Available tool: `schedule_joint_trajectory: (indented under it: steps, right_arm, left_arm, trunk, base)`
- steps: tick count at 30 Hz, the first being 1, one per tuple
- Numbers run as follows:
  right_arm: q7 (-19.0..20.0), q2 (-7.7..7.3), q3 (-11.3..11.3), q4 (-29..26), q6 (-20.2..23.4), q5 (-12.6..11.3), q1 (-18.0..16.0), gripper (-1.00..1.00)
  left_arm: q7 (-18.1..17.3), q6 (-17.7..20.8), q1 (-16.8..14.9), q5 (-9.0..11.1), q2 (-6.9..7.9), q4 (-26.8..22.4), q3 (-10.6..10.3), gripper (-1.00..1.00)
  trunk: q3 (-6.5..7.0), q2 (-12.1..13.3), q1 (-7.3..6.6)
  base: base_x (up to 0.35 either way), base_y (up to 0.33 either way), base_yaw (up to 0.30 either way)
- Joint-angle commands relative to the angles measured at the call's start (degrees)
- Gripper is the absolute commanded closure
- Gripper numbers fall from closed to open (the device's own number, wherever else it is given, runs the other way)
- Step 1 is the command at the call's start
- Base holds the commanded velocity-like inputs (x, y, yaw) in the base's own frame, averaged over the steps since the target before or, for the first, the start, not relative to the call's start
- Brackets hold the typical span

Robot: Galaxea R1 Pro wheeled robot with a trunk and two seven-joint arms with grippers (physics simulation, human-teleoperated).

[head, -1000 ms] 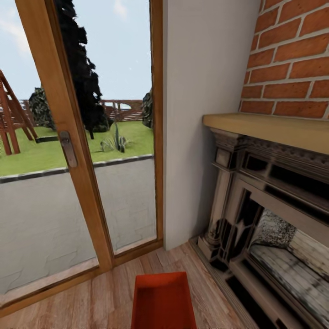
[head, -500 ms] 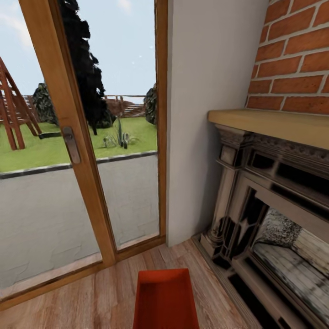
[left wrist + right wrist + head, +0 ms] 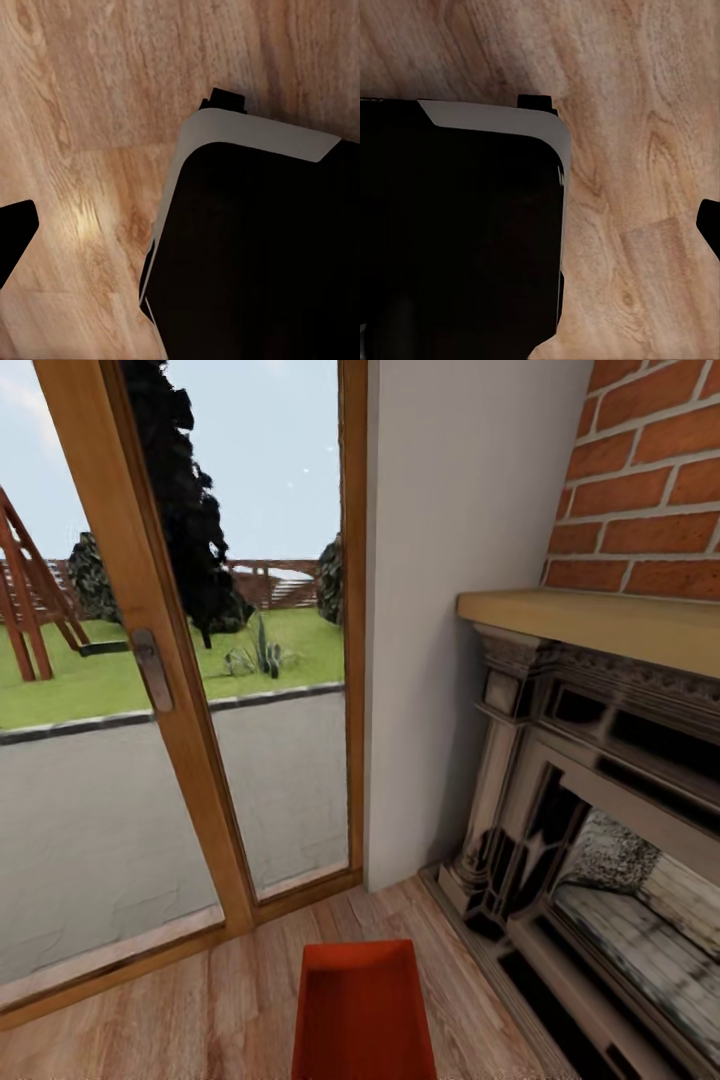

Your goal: Move the two storage containers from the living room to the garage. In the garage, place one container on the floor and stack the other container on top of it (either order is fine).

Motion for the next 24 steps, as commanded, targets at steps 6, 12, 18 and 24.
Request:
schedule_joint_trajectory:
  steps: [6,12,18,24]
  right_arm:
    - [0.0,0.07,0.5,0.2,-0.4,-0.7,-0.1,-1.0]
    - [0.0,0.08,0.5,0.2,-0.4,-0.7,-0.1,-1.0]
    - [0.0,0.08,0.5,0.2,-0.5,-0.7,-0.1,-1.0]
    - [0.0,0.08,0.5,0.2,-0.5,-0.6,-0.1,-1.0]
  left_arm:
    - [0.2,0.3,0.0,0.2,-0.04,-0.1,0.2,-1.0]
    - [0.2,0.3,0.0,0.2,-0.03,-0.1,0.2,-1.0]
    - [0.2,0.3,0.0,0.2,-0.03,-0.1,0.2,-1.0]
    - [0.2,0.3,0.0,0.2,-0.04,-0.1,0.2,-1.0]
  trunk:
    - [-0.62,0.0,0.0]
    - [-1.18,0.0,0.0]
    - [-1.74,0.0,0.0]
    - [-2.3,0.0,0.0]
  base:
    - [0.0,0.0,-0.06]
    - [0.0,0.0,-0.1]
    - [0.0,0.0,-0.049]
    - [0.0,0.0,-0.008]
